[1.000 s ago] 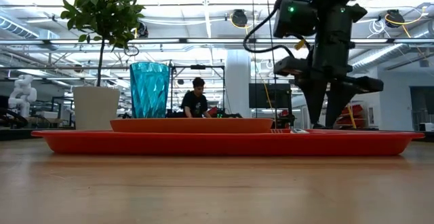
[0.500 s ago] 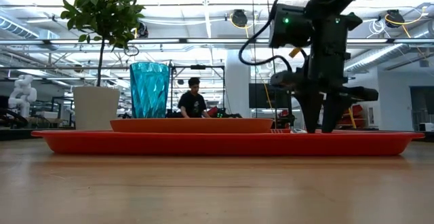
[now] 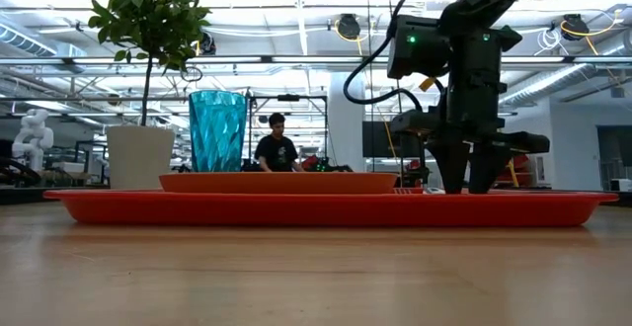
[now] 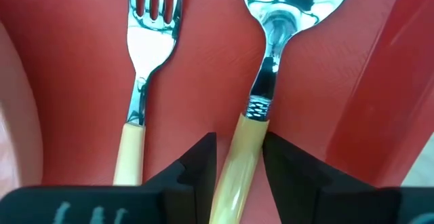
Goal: Pick and place plate/cup/fork/spoon on tray
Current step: Put the orange spoon on the red serving tray to the right of the yellow fork
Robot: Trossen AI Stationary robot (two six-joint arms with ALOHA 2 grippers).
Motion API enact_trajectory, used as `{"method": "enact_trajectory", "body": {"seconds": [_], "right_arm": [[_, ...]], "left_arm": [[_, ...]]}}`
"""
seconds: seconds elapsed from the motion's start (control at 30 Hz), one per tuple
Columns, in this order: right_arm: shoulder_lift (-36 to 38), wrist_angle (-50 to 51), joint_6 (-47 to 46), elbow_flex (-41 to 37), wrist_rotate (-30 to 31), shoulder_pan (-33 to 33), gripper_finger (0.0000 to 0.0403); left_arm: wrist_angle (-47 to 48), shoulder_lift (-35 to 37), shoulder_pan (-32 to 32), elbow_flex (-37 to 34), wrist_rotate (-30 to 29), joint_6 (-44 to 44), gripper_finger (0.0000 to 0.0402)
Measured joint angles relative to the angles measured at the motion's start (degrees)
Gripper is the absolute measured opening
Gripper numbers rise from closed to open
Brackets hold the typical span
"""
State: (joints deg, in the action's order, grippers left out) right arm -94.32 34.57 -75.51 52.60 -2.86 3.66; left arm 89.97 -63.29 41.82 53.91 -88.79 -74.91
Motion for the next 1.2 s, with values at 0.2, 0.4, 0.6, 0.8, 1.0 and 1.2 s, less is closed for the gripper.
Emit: {"method": "enact_trajectory", "body": {"seconds": [0.2,0.4,0.6,0.8,1.0,1.2], "right_arm": [[0.31,0.37,-0.3,-0.09,-0.38,-0.1,0.0086],[0.37,0.29,-0.34,-0.09,-0.42,-0.99,0.0044],[0.37,0.24,-1.22,-0.09,-0.48,-1.51,0.0046],[0.35,0.33,-1.68,-0.09,-2.0,-1.55,0.0051],[2.49,1.38,-2.31,-0.26,-2.02,-1.59,0.0042],[5.77,4.03,-4.96,-0.26,-0.73,-2.66,0.0042]], "left_arm": [[0.0,0.0,0.0,0.0,0.0,0.02,0.0014],[0.0,0.0,0.0,0.01,0.0,0.02,0.0023],[0.0,0.0,0.0,0.0,0.0,0.02,0.0005],[-0.02,0.0,0.0,0.02,0.0,0.02,0.0015],[0.0,0.0,0.0,0.02,-0.02,0.02,0.0023],[-0.01,-0.01,0.0,0.02,-0.02,0.02,0.0005]]}}
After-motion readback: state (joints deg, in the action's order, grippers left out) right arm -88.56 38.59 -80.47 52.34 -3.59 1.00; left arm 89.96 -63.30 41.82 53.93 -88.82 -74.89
